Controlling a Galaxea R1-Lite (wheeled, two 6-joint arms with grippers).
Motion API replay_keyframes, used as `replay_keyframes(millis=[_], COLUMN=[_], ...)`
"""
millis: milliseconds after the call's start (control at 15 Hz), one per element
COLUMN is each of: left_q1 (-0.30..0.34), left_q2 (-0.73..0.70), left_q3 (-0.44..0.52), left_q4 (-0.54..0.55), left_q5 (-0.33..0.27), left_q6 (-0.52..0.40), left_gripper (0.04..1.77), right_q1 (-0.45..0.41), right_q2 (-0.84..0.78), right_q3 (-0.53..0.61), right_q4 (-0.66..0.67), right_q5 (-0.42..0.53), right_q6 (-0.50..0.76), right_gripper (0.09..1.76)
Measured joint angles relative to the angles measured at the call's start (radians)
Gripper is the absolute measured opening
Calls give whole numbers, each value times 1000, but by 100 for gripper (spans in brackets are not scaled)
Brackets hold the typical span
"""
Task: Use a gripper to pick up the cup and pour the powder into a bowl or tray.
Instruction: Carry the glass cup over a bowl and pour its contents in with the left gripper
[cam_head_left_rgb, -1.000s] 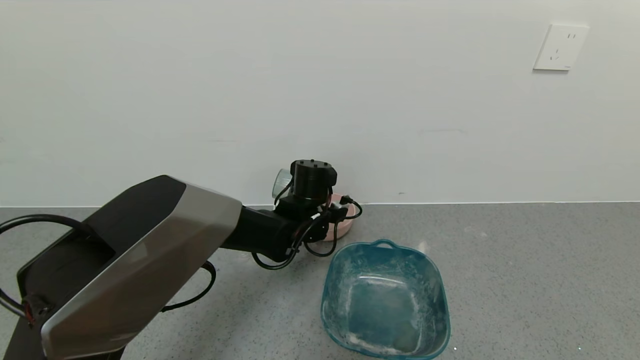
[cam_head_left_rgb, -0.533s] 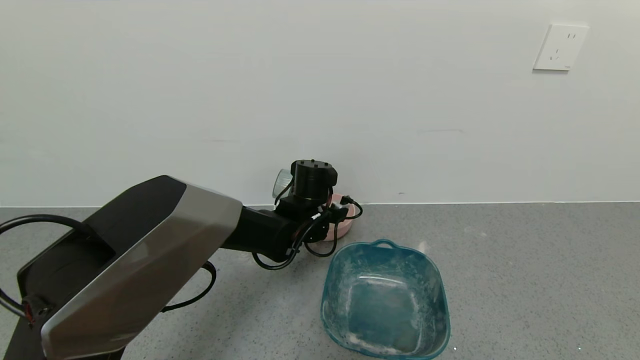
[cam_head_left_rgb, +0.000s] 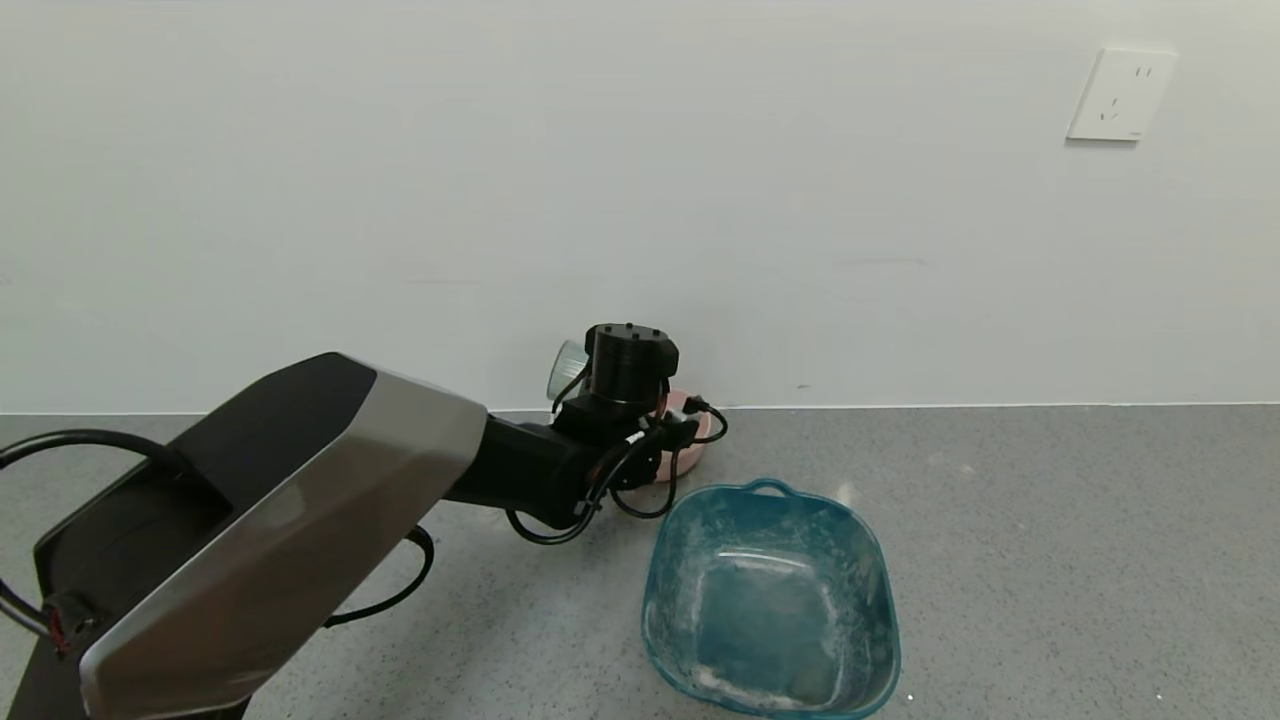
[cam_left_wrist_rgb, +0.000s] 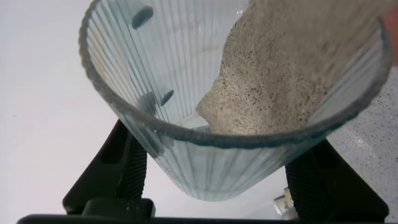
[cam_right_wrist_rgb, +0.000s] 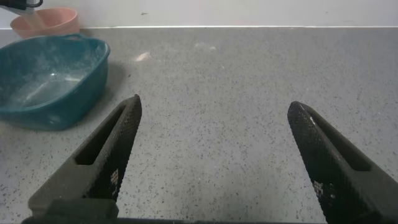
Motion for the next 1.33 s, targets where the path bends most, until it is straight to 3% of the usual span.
replay_keyframes(millis=[867,1067,1333], left_q1=[-1,-1,2], left_q2=[-27,-42,-43], left_q3=[45,69,97], left_q4=[-46,-96,-247], left_q5=[7,6,-6], left_q6=[-4,-13,-15], left_gripper=[127,127,127], right_q1=[0,0,0], right_q2=[0,0,0], right_q3=[0,0,0], right_q4=[0,0,0], right_q5=[0,0,0], right_q6=[0,0,0], right_gripper=[171,171,171])
